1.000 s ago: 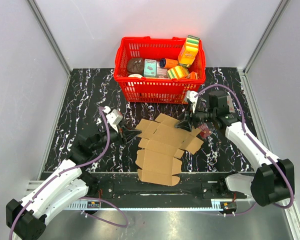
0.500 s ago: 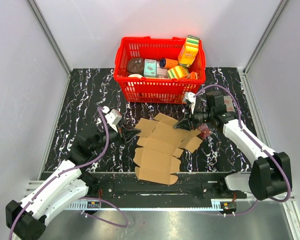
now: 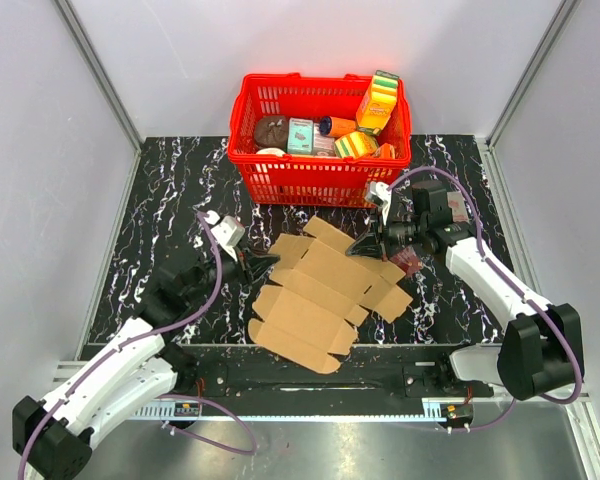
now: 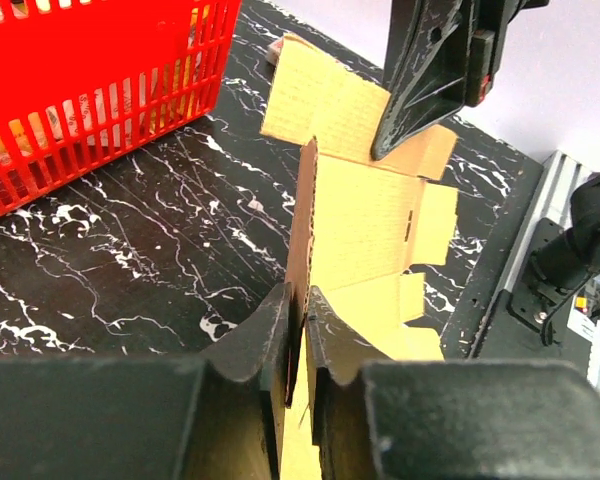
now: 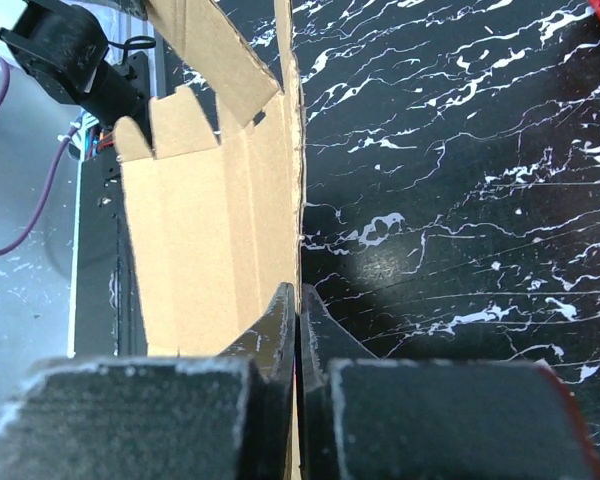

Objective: Fold the paper box

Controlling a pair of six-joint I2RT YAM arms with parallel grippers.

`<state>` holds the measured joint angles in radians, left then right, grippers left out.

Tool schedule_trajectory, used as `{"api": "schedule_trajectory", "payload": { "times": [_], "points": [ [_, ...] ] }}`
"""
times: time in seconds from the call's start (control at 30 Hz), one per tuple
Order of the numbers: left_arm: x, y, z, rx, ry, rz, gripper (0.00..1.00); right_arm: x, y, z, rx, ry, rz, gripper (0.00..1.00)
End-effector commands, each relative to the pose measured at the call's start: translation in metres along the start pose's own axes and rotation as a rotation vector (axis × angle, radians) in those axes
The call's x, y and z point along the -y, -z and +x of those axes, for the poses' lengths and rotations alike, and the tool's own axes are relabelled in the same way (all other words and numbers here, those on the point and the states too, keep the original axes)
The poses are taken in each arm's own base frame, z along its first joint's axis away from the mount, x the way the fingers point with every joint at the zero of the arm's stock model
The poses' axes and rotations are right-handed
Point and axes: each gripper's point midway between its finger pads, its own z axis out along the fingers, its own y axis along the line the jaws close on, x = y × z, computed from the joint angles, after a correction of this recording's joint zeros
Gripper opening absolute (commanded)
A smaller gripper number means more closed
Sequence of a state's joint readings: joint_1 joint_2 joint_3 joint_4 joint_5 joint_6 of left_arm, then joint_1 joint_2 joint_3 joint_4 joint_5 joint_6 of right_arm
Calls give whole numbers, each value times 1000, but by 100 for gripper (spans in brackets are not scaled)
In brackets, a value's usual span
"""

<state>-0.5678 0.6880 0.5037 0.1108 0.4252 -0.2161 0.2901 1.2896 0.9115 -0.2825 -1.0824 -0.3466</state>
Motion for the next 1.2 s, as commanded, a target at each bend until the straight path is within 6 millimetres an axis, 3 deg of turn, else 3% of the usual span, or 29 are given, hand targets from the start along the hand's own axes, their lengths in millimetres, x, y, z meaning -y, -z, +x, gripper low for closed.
{"api": "schedule_trajectory", "payload": {
  "times": [0.0, 0.17, 0.37, 0.7, 1.17],
  "points": [
    [-2, -4, -22, 54, -27, -17, 19, -2, 6, -29, 43, 19, 36, 0],
    [-11, -10, -13, 22, -11, -47, 44, 1, 11, -34, 29, -52, 99, 0],
    [-24, -15, -3, 0, 17, -104, 57, -7, 18, -41, 8, -92, 118, 0],
    [-39, -10, -3, 37, 42, -198, 63, 48, 25, -8, -94, -377, 446, 0],
    [-65, -2, 11, 37, 94, -354, 65, 48, 5, 33, -237, -429, 535, 0]
  ]
}}
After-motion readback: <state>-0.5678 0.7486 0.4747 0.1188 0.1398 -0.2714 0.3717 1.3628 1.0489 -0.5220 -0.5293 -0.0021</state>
